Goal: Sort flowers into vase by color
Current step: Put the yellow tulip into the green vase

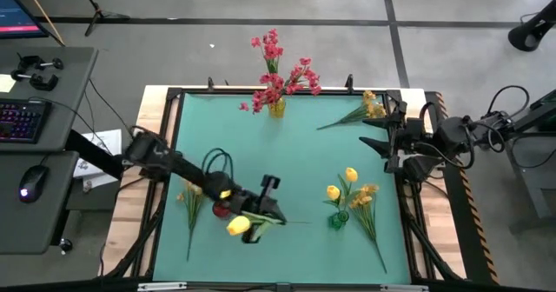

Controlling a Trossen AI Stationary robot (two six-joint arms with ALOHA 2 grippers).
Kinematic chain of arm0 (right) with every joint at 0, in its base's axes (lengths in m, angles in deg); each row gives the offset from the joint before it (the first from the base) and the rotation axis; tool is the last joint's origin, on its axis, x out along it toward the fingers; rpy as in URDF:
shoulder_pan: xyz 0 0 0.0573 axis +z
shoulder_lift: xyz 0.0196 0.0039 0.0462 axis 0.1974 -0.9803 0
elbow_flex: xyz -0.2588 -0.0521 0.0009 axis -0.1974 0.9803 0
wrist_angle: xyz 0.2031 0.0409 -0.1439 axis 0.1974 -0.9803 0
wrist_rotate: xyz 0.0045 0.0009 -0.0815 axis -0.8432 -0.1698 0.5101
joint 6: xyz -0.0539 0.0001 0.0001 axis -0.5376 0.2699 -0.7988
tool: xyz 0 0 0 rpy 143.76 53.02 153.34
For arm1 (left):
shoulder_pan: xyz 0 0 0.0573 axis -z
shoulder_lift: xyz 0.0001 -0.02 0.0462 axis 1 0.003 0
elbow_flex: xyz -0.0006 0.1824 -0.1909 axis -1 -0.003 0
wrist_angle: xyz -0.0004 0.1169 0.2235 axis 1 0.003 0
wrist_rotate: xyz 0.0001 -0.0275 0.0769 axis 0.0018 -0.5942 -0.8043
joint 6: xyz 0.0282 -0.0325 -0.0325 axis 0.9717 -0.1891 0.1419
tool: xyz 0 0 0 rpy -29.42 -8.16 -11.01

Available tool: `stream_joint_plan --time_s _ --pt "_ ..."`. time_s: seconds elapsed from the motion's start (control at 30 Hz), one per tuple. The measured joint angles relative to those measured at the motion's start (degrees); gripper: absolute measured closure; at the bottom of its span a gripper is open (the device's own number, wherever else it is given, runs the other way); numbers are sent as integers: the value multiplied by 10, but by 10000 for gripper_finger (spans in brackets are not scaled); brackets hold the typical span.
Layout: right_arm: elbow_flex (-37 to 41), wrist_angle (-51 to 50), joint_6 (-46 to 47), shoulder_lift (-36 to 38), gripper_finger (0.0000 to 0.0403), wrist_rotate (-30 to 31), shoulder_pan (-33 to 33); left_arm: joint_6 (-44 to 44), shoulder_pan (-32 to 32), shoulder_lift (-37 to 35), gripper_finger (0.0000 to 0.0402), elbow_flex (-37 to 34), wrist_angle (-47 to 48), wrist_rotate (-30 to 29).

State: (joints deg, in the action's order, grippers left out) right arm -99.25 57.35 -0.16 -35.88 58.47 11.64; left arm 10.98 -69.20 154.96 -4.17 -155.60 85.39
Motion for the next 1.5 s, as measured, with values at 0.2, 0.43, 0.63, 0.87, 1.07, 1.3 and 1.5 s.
stream_joint_plan --time_s 0.2,0.43,0.63,0.87,1.07,1.3,1.5 --pt "0 0 16 0 192 3 -1 -75 -28 82 401 125 46 95" --pt "0 0 16 0 192 3 -1 -70 -41 138 401 228 132 93" --pt "0 -3 19 0 192 3 -1 -45 -50 159 401 264 167 55" --pt "0 -4 21 0 192 2 -1 -62 -69 160 401 267 199 54" --pt "0 -4 21 0 192 2 -1 -66 -77 160 401 267 216 53" --pt "0 -4 31 0 192 2 0 -80 -79 160 401 267 243 54" --pt "0 -4 31 0 192 2 -1 -80 -81 160 401 267 254 40"
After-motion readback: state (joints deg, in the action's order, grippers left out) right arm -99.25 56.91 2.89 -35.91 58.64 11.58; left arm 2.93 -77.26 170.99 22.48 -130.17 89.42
